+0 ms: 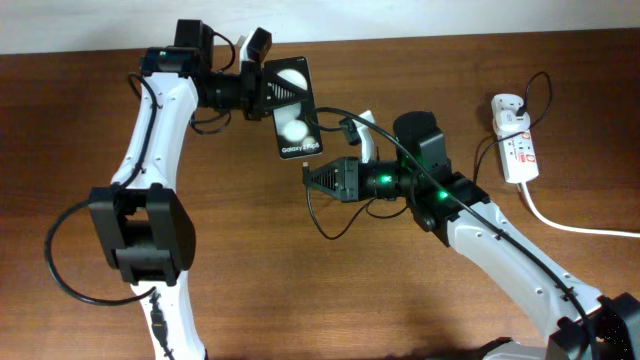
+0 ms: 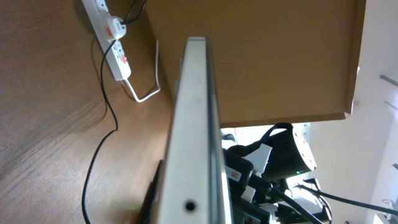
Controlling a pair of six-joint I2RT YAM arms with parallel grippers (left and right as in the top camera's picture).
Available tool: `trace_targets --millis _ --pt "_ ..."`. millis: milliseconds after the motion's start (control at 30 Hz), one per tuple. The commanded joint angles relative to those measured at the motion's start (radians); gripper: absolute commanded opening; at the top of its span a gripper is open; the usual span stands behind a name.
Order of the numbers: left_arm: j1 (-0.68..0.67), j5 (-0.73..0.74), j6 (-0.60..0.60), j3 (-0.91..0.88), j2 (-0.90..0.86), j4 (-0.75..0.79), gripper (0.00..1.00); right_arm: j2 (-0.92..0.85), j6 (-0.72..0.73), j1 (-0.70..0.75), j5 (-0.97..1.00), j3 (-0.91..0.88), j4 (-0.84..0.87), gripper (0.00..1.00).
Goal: Plug charger to phone and switch on socket
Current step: 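Carry the cable plug toward the phone's bottom port held by the left gripper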
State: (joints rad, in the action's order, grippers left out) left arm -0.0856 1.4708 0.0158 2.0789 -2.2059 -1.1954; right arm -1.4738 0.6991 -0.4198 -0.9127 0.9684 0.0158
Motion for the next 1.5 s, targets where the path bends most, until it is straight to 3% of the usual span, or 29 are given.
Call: trace_targets --millis 0,1467 --pt "0.003 0.052 0.014 0.016 0.007 0.000 0.00 -0.004 -0.010 -0.006 0.005 0.006 -0.001 0.04" --pt "-0.002 0.048 0.015 0.016 0.007 0.010 0.00 -0.005 -0.014 -0.006 0.010 0.003 -0.023 0.04"
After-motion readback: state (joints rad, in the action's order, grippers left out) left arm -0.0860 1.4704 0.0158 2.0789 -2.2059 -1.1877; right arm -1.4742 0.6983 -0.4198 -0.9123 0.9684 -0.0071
